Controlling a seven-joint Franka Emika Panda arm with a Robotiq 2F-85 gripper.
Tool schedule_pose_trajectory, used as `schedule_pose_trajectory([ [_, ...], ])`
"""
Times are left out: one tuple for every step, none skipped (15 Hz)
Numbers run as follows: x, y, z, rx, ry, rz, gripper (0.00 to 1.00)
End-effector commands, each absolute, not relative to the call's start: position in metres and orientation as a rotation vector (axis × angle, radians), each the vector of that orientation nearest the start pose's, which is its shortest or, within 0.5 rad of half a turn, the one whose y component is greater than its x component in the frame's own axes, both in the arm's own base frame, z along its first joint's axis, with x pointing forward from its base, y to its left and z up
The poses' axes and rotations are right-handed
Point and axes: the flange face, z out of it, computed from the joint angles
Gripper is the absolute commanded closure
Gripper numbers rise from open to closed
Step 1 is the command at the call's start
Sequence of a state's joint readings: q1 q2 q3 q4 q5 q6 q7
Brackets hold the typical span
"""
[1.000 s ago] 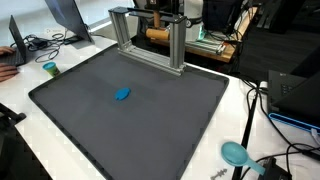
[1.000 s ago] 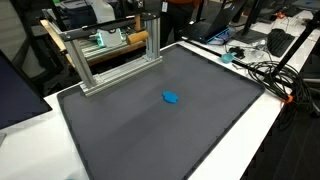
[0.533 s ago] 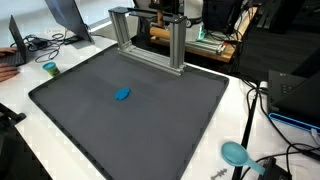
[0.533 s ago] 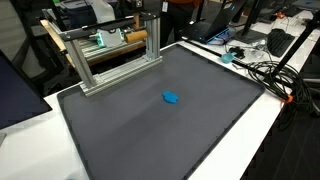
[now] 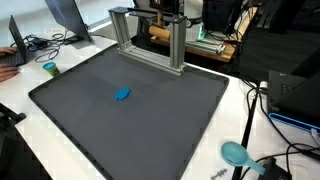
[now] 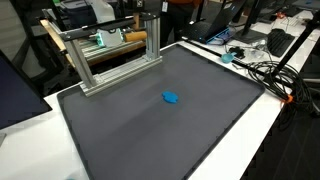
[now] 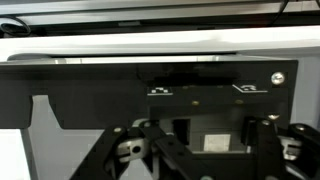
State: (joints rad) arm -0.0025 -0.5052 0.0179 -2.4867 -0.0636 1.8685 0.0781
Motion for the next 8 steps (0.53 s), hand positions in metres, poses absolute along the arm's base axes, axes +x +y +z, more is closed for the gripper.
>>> schedule_pose_trajectory([
  [0.372,0.005,0.455,-3.222,0.064,0.218,0.01],
  [0.372,0.004,0.454,-3.225,0.067,0.227,0.00],
  [0.373,0.005,0.453,-3.233,0.063,0.235,0.00],
  [0.374,0.005,0.450,-3.254,0.074,0.270,0.00],
  [0.375,0.005,0.446,-3.266,0.054,0.299,0.00],
  [0.378,0.006,0.441,-3.279,0.052,0.328,0.00],
  [0.382,0.005,0.433,-3.290,0.055,0.372,0.00],
  [0.385,0.006,0.425,-3.278,0.017,0.383,0.00],
])
